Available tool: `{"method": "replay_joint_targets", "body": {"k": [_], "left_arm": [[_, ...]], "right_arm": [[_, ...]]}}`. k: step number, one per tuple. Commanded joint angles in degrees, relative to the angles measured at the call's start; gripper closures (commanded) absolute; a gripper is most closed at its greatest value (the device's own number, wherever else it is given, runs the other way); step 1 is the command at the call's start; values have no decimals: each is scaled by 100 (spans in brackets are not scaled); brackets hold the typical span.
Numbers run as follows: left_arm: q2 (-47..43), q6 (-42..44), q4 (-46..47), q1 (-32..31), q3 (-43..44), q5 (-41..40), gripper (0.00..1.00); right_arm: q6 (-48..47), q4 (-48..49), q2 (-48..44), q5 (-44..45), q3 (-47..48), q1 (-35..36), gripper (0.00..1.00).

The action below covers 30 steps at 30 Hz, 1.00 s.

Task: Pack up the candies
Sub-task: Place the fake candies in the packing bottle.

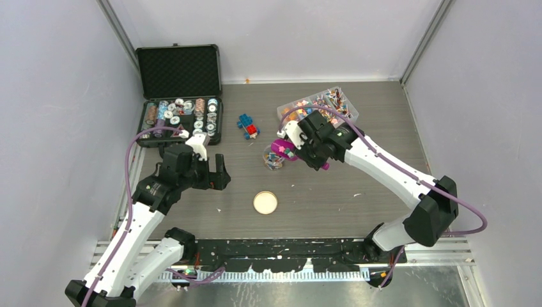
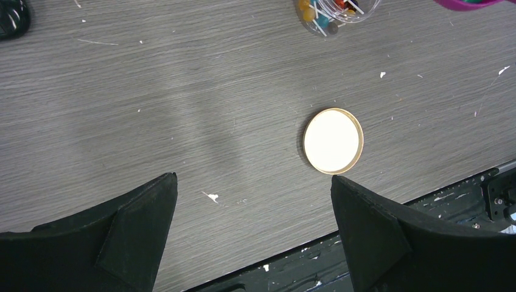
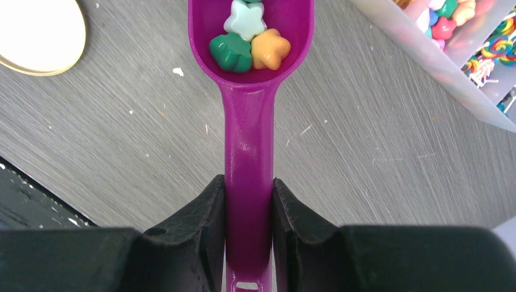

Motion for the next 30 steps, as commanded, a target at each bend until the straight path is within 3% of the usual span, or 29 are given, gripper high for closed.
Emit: {"method": "replay_joint_targets", "body": {"k": [1, 30], "left_arm": [[-89, 55, 71, -18, -4, -75, 1], [-166, 56, 80, -18, -21, -73, 1]], "right_arm": [[-76, -537, 93, 571, 448, 201, 100], [-1, -1831, 1168, 1831, 1691, 905, 100]]}}
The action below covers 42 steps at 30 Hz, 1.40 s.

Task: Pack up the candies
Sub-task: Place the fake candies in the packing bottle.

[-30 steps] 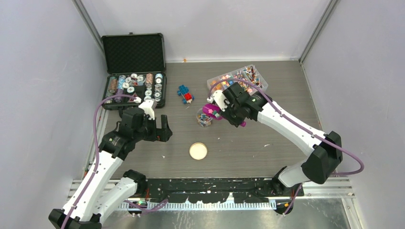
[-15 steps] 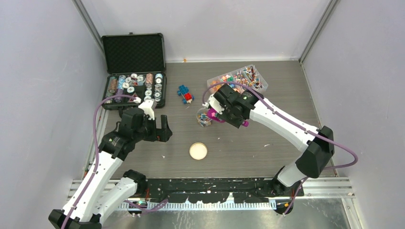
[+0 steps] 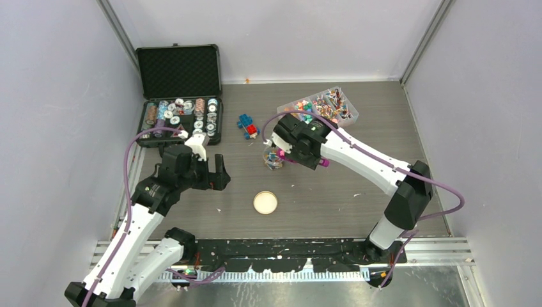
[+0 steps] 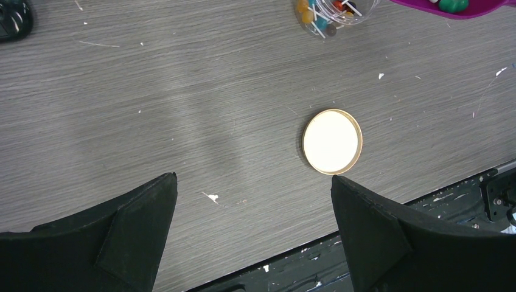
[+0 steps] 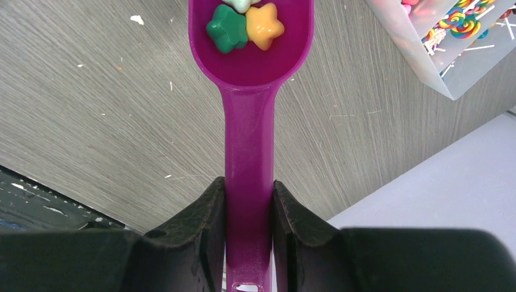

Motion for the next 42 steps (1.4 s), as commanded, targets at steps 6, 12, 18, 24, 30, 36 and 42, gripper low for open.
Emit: {"method": "replay_joint_targets", "body": {"k": [6, 12, 18, 24, 30, 36, 42], "left_arm": [[-119, 52, 89, -15, -20, -58, 1], [-146, 52, 100, -15, -22, -67, 1], [-176, 44, 98, -17, -30, -51, 1], [-180, 44, 102, -15, -30, -41, 0], [-181, 44, 104, -27, -30, -39, 1], [-164, 44, 99, -24, -26, -40, 1], [-138, 45, 100, -36, -21, -39, 1]], "right_arm": [[36, -293, 237, 445, 512, 76, 99], [56, -364, 388, 592, 628, 103, 100], [66, -439, 505, 737, 739, 158, 100], [74, -531, 620, 884, 815, 182, 100], [74, -580, 635, 942, 886, 193, 99], [47, -571, 600, 968, 863, 192, 100], [-10, -397, 287, 904, 687, 139, 100]]}}
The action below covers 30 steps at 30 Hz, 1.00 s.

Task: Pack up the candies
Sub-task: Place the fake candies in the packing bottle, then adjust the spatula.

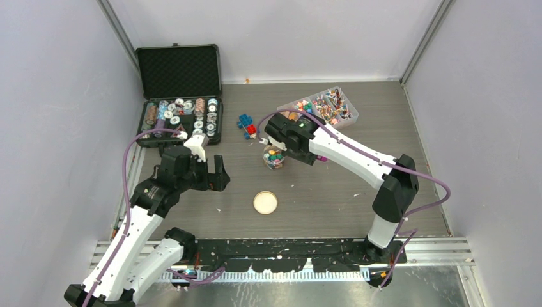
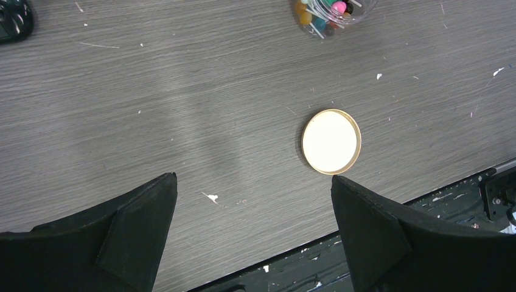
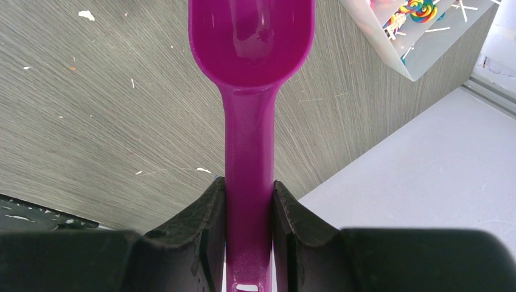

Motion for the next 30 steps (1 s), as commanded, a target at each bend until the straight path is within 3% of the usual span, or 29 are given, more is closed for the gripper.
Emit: {"method": "replay_joint_targets", "body": {"k": [1, 7, 14, 21, 23, 26, 30], "left_arm": [[-17, 44, 99, -37, 13, -34, 1], [18, 52, 126, -34, -4, 56, 1], [97, 37, 142, -34, -19, 157, 1], [207, 34, 269, -33, 65, 297, 4], [233, 54, 561, -35, 154, 493, 6], [139, 415, 1659, -39, 78, 1437, 9], [313, 650, 2894, -77, 152, 2109, 13]], "right_arm": [[-92, 93, -423, 42, 4, -33, 100], [-27, 407, -763, -396, -227, -227, 100], [345, 308, -596, -662, 77, -1277, 100], [419, 579, -725, -1703, 228, -1662, 100], [487, 676, -743, -2053, 207, -1677, 100], [601, 756, -773, -2544, 144, -1690, 99], [727, 950, -1047, -3522, -94, -1694, 99]]}}
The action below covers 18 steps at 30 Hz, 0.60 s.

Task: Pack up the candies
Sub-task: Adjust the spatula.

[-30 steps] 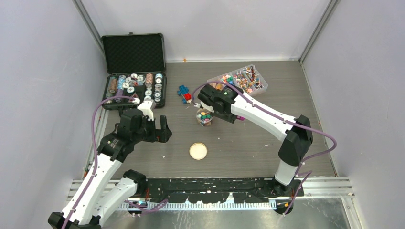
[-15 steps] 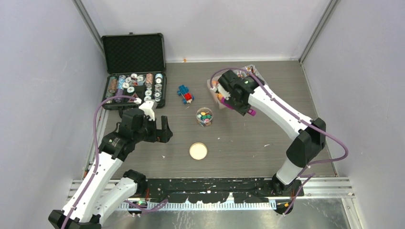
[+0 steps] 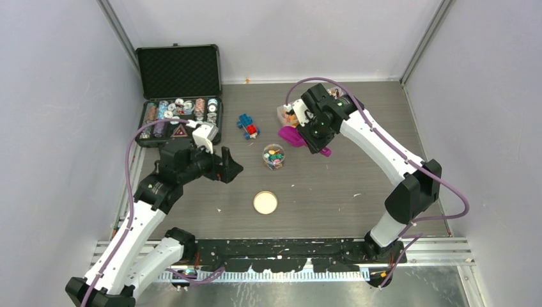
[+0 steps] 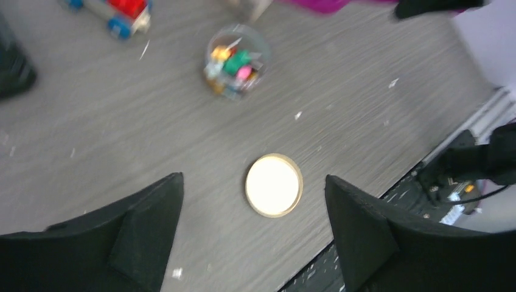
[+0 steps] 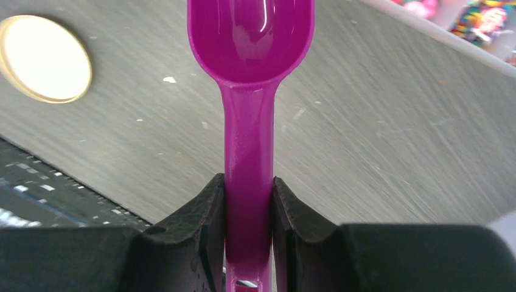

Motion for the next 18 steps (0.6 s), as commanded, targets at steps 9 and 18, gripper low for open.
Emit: {"method": "replay_joint_targets", "body": {"k": [9, 18], "left_arm": [[1084, 3405, 2688, -133, 373, 3629, 20], [2040, 4663, 2073, -177, 1069, 4349, 18]], "right_arm": [[201, 1022, -1617, -2641, -979, 21, 99], [-187, 956, -2026, -3162, -1102, 63, 100]]}}
